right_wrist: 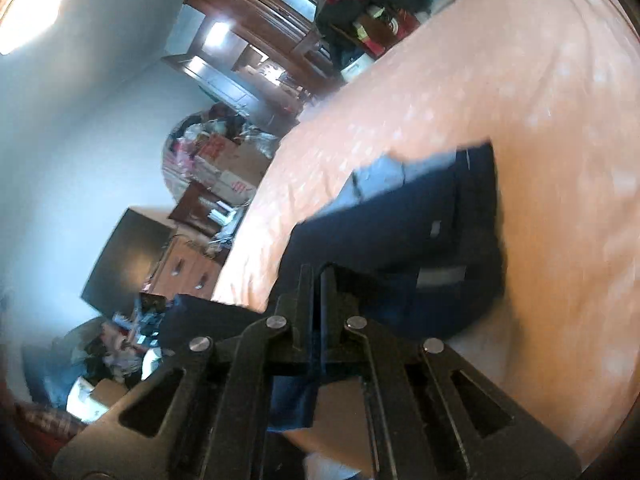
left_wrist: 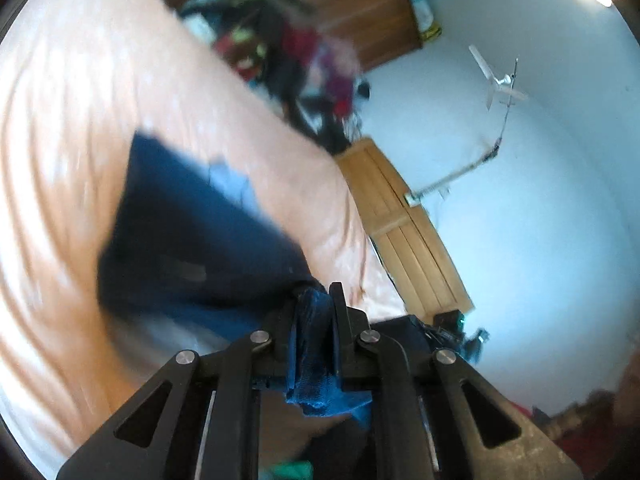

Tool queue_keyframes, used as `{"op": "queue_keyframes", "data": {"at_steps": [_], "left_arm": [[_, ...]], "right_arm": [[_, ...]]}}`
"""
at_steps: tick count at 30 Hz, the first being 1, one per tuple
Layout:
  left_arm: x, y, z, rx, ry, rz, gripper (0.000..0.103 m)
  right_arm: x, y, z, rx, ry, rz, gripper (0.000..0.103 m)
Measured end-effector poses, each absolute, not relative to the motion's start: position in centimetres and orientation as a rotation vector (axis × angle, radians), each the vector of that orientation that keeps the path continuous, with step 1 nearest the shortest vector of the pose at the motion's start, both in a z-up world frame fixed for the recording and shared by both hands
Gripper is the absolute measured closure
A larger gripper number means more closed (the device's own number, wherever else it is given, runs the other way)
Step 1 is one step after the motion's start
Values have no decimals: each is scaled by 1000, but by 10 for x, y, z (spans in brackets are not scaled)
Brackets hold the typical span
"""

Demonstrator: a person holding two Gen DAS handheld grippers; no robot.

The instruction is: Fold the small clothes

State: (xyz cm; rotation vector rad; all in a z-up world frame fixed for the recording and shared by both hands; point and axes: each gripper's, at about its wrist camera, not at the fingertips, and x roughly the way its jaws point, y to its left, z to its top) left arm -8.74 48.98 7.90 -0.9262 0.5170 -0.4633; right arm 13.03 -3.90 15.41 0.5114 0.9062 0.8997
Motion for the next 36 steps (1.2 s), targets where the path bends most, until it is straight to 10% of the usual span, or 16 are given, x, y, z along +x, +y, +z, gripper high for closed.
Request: {"op": "queue_keyframes", "data": {"at_steps": [7, 11, 13, 23, 25, 28, 36], "left_arm": [[57, 536, 45, -870, 616, -314, 88], [143, 558, -40, -853, 822, -157, 75], [166, 558, -75, -843, 914, -108, 71], [164, 549, -83, -794, 866, -160, 55], [165, 542, -77, -793, 866, -152, 55], [163, 538, -74, -759, 871, -140, 55], [176, 512, -48, -647, 822, -179, 45]], "right_arm": [[270, 18, 124, 406, 964, 816, 98], [326, 41, 54, 300, 1092, 666, 60], [334, 48, 30, 288, 1145, 657, 59], [360, 119, -17, -115, 1117, 623, 40], [363, 120, -22, -140, 1126, 600, 52], [362, 109, -19, -99, 1101, 600, 103], [351, 67, 5, -12, 1027, 599, 103]]}}
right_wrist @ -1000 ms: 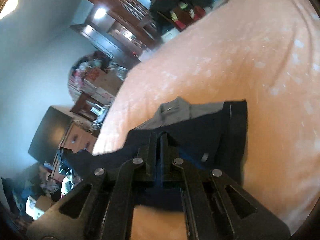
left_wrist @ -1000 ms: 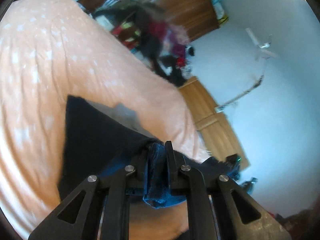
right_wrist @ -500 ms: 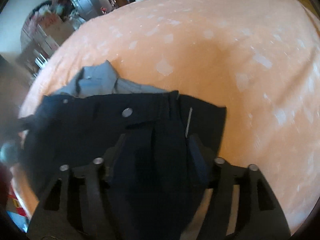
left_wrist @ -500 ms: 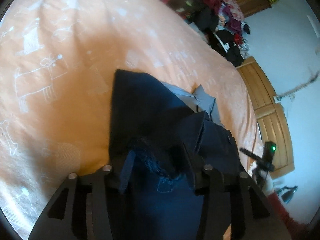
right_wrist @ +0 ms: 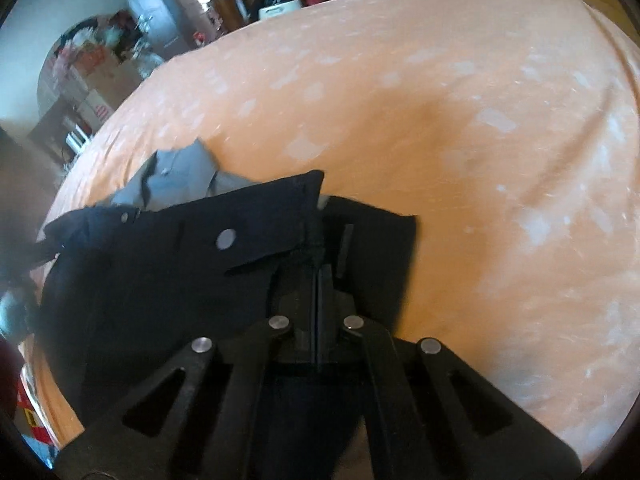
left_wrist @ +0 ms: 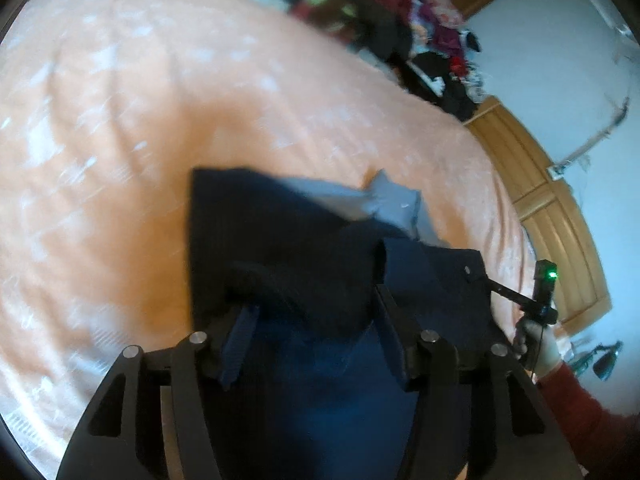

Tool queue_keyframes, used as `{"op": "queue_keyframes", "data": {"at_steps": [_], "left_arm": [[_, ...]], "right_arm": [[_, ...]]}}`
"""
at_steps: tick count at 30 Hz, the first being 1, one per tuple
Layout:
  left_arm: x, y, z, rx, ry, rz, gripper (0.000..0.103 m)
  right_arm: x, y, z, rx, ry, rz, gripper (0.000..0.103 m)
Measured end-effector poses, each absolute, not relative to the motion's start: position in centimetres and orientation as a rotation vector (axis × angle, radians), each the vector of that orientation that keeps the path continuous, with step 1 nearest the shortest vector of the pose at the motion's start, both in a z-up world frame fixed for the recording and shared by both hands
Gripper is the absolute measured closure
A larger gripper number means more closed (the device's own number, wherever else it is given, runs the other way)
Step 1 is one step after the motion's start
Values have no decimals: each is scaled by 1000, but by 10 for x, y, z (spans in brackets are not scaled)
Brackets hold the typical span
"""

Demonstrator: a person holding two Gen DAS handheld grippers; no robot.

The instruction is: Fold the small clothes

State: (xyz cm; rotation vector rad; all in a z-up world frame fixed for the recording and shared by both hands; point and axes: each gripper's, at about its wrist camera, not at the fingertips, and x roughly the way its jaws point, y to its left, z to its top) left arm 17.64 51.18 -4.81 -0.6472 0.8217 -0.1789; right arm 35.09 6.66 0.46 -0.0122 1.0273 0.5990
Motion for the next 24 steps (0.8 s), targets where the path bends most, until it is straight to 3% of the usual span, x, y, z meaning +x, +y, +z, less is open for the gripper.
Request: {"op": "queue_keyframes", "data": {"at_steps": [6, 7, 8, 9, 10, 11, 18, 24], "left_arm": [[197, 521, -74, -713, 864, -167, 45], [194, 523, -70, -721, 861, -163, 45], [189, 522, -63, -706, 859, -148, 46], [186, 520, -57, -692, 855, -149, 45], [175, 517, -42, -663, 838, -167, 45], [164, 515, -30, -637, 816, -180, 45], [70, 513, 10, -673, 698, -180, 38], [-14, 494, -25, -819, 722, -127, 38]], "right_arm": [[364, 78, -27, -74, 1146, 592, 101], [363, 75, -21, -60, 1141, 592, 92], [356, 67, -5, -12, 1121, 620, 75], [349, 59, 5, 20, 1101, 650, 65], [334, 47, 21, 63, 1076, 691, 46], [321, 37, 29, 85, 1064, 715, 40], [204, -14, 5, 81, 1158, 708, 38], [180, -43, -31, 529, 1190, 712, 37]]}}
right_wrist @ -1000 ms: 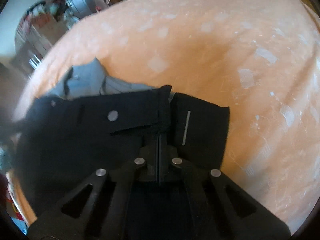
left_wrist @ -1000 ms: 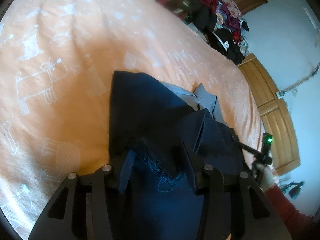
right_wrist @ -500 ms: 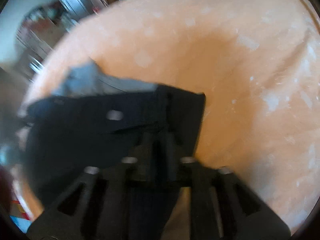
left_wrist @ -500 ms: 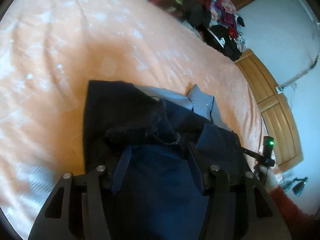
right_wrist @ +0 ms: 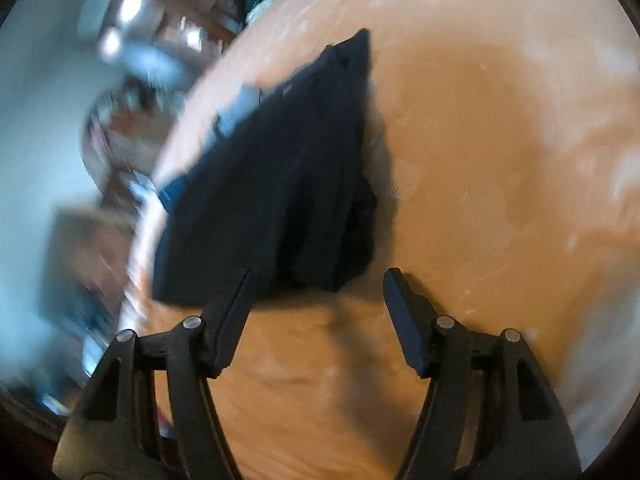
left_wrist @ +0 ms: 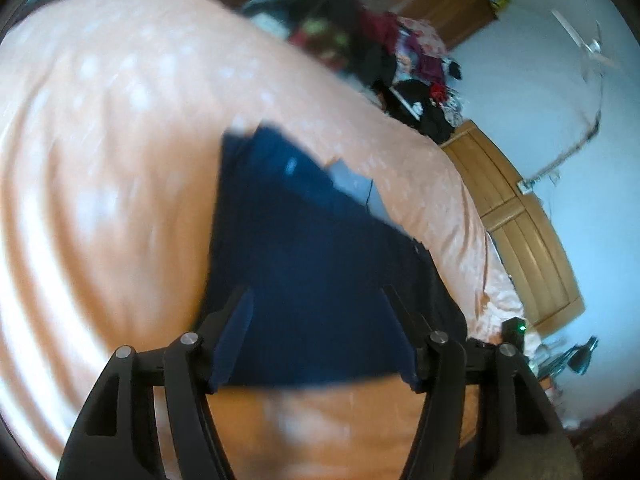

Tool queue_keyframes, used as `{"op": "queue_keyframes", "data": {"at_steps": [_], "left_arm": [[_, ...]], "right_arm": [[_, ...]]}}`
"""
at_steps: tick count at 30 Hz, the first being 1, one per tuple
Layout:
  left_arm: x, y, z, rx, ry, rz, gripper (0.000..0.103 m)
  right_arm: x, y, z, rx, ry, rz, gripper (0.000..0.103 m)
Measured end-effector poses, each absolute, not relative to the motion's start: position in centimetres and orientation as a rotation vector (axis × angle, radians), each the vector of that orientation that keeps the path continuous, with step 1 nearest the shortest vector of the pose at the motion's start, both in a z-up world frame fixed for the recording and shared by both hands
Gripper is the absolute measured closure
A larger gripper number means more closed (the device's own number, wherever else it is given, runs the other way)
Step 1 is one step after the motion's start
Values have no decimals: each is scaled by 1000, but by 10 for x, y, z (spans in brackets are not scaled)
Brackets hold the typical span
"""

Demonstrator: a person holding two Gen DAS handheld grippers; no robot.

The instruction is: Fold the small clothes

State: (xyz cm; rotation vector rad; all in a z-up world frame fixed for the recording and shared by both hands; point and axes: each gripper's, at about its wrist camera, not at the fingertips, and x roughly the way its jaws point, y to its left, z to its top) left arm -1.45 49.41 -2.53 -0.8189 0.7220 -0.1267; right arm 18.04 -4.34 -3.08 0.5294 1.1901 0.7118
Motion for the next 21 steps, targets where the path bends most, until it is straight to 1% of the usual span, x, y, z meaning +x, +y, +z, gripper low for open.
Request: {"op": "queue_keyframes", "data": {"at_steps": [3, 5, 8, 10, 12, 14, 16, 17, 18, 19, 21], "left_arm": [[-42, 485, -46, -900, 729, -95, 38], [-47, 482, -60, -946, 745, -91, 38], [-45, 482, -70, -971, 738, -79, 37], [-41, 484, -73, -1008, 711, -85, 37], [-32, 484, -83, -1028, 721, -74, 35], [-23, 481, -88, -1020, 723, -61, 35], [-15, 479, -86, -1001, 722, -59, 39], [-12, 479, -86, -1000, 719, -56, 44], [-10, 480, -88, -1003, 720, -53, 53], [-8, 481, -90, -1006, 721, -49, 56], [-7, 481, -95, -1007, 727, -43, 63]], "right_arm": [[184, -43, -36, 584, 1188, 703, 39], [191, -39, -38, 623, 1187, 710, 47], [196, -42, -41, 697, 1193, 712, 47], [193, -44, -39, 698, 1192, 720, 47], [189, -46, -39, 695, 1192, 718, 48], [186, -48, -40, 696, 1195, 712, 51], [187, -50, -43, 695, 1199, 710, 54], [187, -50, -44, 700, 1200, 710, 56], [188, -50, -45, 708, 1198, 710, 57], [189, -50, -46, 716, 1194, 712, 60], [191, -52, -46, 738, 1184, 722, 79]]}}
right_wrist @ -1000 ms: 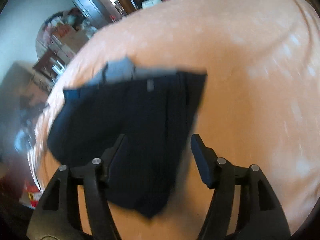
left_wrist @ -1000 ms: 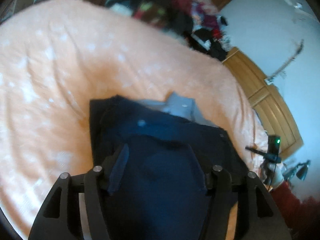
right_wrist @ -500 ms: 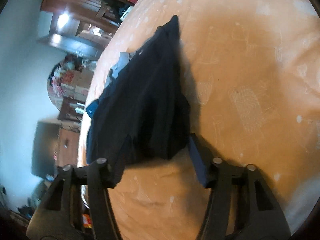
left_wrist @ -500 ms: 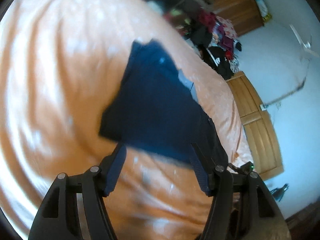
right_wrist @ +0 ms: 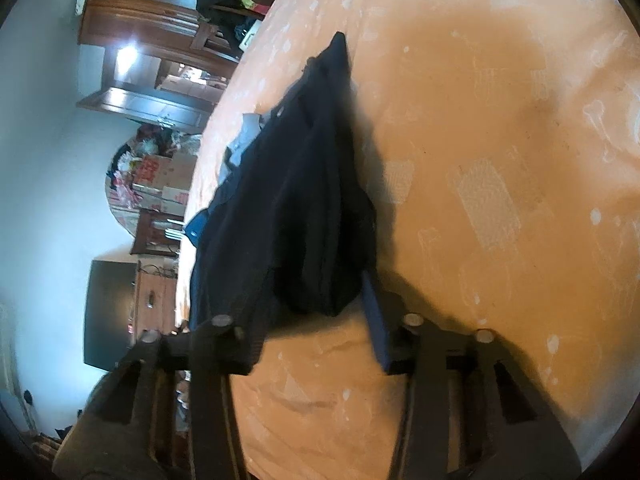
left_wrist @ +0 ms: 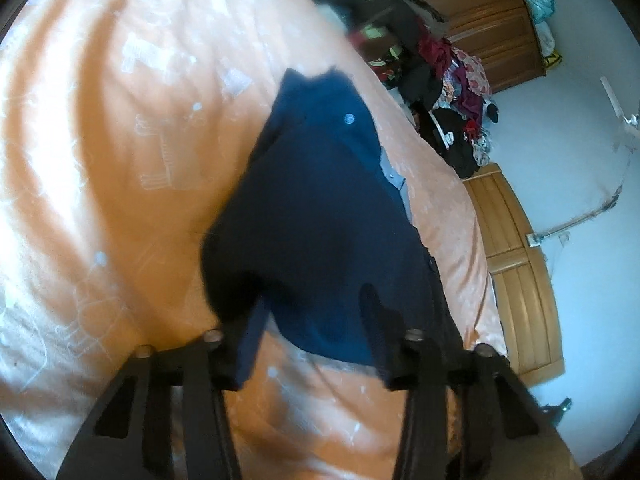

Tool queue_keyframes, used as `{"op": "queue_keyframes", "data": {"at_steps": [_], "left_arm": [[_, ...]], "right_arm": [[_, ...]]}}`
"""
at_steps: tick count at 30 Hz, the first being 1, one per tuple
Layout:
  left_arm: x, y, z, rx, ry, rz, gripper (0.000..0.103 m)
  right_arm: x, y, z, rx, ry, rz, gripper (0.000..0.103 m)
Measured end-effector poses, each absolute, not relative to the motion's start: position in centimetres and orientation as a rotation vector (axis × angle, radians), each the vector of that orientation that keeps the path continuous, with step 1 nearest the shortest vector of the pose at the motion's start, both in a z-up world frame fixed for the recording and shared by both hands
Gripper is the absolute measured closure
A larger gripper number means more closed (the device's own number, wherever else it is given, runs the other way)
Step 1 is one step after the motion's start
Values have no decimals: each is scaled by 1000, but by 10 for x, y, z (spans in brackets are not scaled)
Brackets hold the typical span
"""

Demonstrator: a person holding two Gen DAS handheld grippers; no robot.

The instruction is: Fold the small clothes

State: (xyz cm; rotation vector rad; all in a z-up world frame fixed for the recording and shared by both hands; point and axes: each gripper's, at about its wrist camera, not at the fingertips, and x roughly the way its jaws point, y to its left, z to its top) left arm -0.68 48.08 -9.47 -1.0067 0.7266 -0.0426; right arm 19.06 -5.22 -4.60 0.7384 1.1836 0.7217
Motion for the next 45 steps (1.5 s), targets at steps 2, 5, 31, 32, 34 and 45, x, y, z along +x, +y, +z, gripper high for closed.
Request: {"op": "queue_keyframes", "data": {"at_steps": [2, 5, 31, 32, 34, 45], "left_arm": [[-6, 482, -95, -1011, 726, -39, 67], [-6, 484, -99, -1014, 729, -31, 72], [9, 472, -62, -580, 886, 158, 46], [-2, 479, -64, -591, 885, 178, 46], [-26, 498, -67, -721, 836, 154, 53], [-38, 488, -75, -1070, 706, -95, 47]], "right_arm": [[189, -51, -40, 678, 1175, 731, 101], [191, -65, -25, 570, 1148, 674, 102], [164, 127, 38, -59, 1003, 834, 66], [159, 148, 45, -83, 988, 885, 66], [143, 186, 55, -118, 969, 984, 62], [8, 349, 5, -742, 740, 1174, 38]]}}
